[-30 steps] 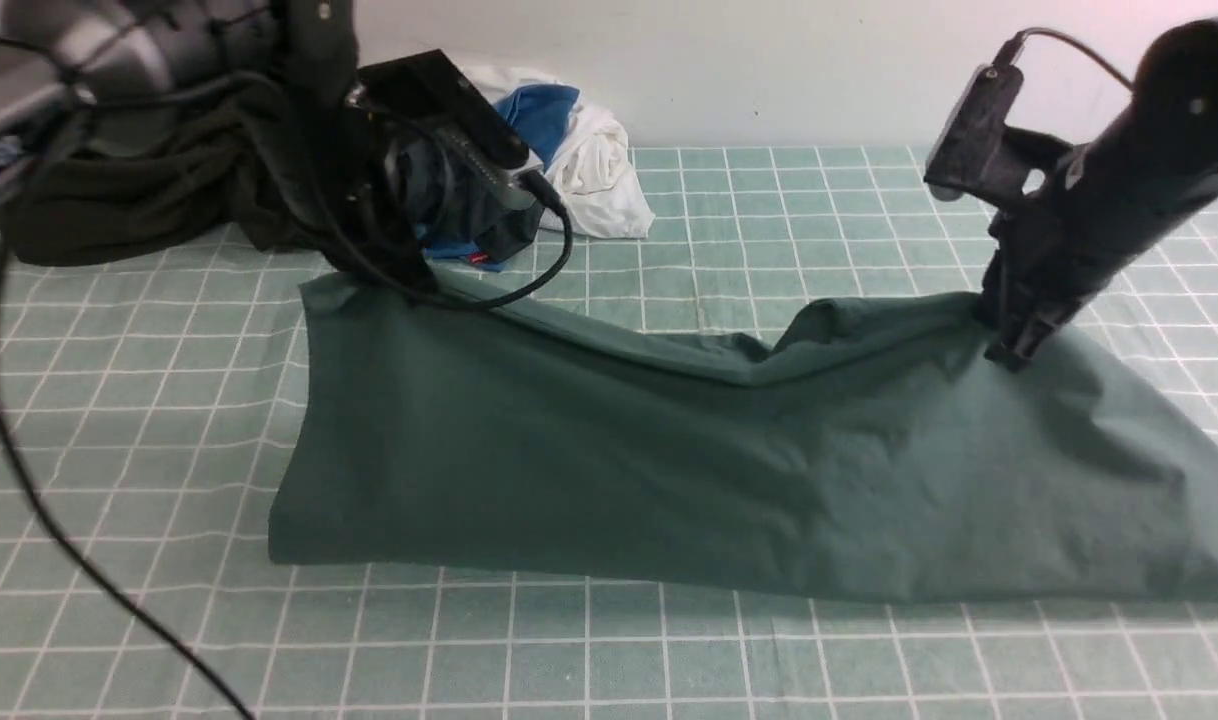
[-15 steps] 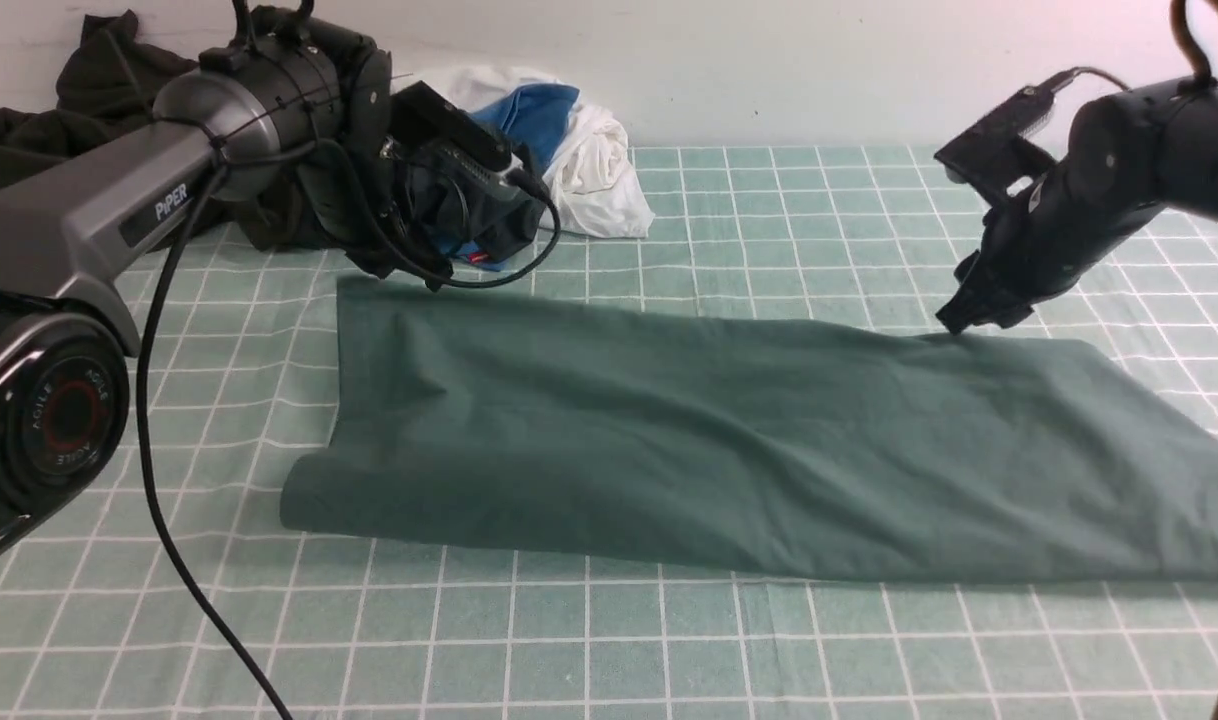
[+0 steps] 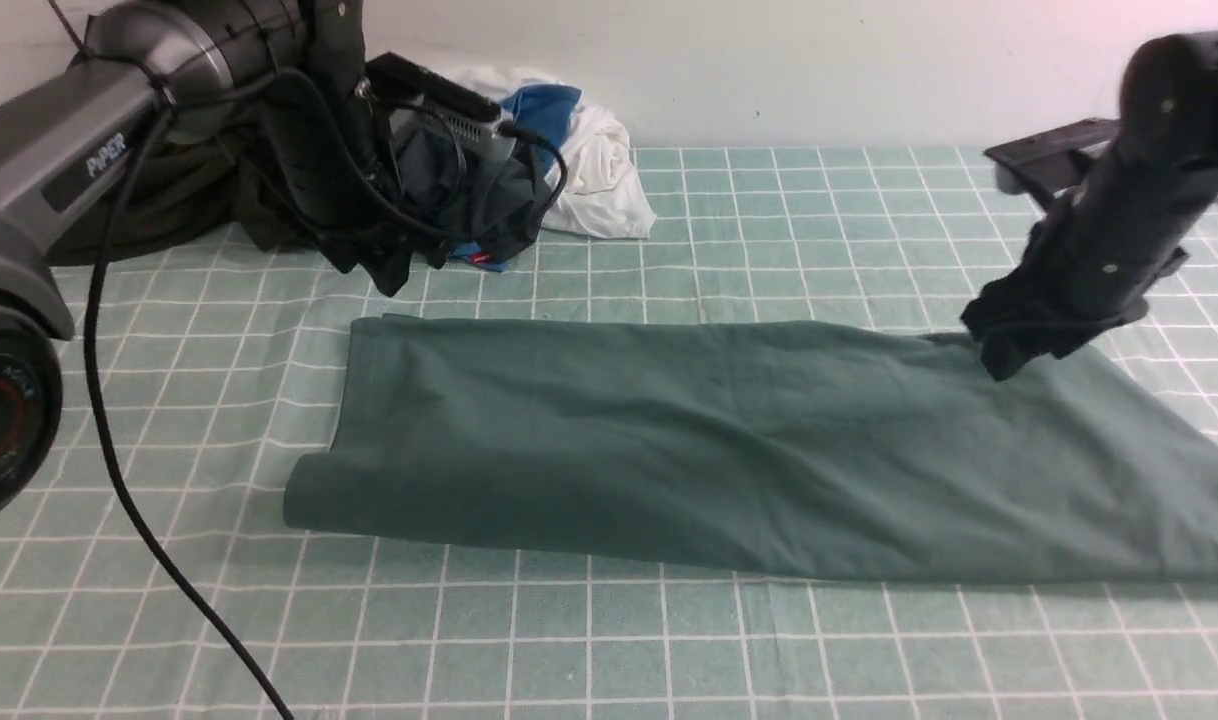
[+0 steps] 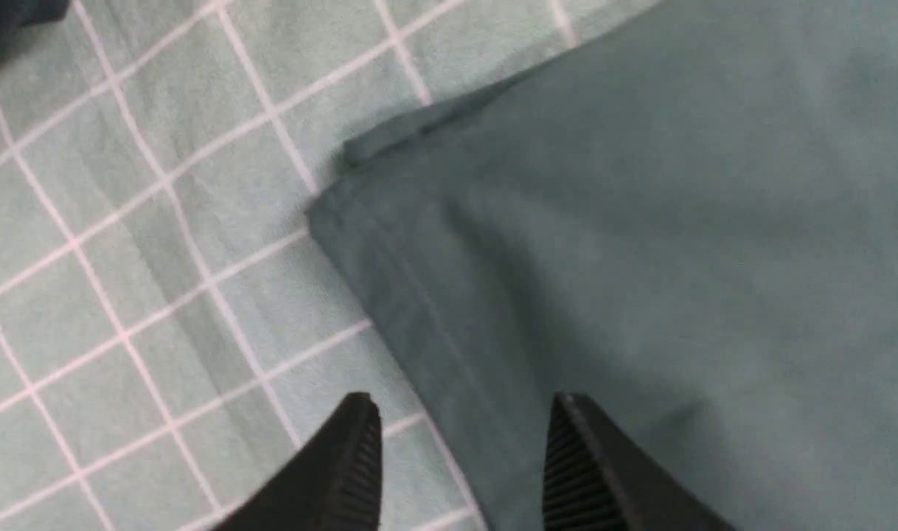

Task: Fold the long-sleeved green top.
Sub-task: Use both arms to drag the lower edge of the fabric forward and fold it over the upper edge, then use the right arm to clamp the right edge of the fabric

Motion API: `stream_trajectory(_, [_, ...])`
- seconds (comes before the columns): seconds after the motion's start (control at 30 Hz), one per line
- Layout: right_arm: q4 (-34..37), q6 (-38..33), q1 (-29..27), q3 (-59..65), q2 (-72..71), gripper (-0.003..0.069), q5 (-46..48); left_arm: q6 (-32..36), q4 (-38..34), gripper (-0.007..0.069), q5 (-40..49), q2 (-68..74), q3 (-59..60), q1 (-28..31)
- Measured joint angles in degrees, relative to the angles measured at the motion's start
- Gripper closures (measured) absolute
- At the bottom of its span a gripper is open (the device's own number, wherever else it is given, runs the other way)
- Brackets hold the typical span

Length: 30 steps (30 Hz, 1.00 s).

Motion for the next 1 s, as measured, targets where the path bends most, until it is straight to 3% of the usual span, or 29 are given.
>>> stream_trajectory(0.13, [0.0,2.76,-5.54,8.82,-9.08,0.0265,-2.58,3.01,-6.05,0.0586,0.2,-5.93,7.98,-0.04])
stream_trajectory(0.2, [0.0,3.65,-7.6,12.91,-12.13,0.0265,-4.32,3.54,-6.74,0.0611,0.2,-8.15,13.74,-0.04])
stream_trajectory(0.53, [0.0,6.64,-20.09,23.41,-10.36,0.0221,-12.46,4.08,-4.39,0.0628,-16.2,-7.69,36.26,-0.04])
stream_trajectory(0.7, [0.0,6.68,-21.23,23.41,-4.14,0.0175,-15.12,4.08,-4.28,0.0628,-17.28,-6.92,37.06,-0.04])
stream_trajectory(1.0, [0.0,7.05,-21.17,22.79,0.5,0.0168,-16.96,4.08,-4.15,0.0628,-17.35,-6.86,37.06,-0.04])
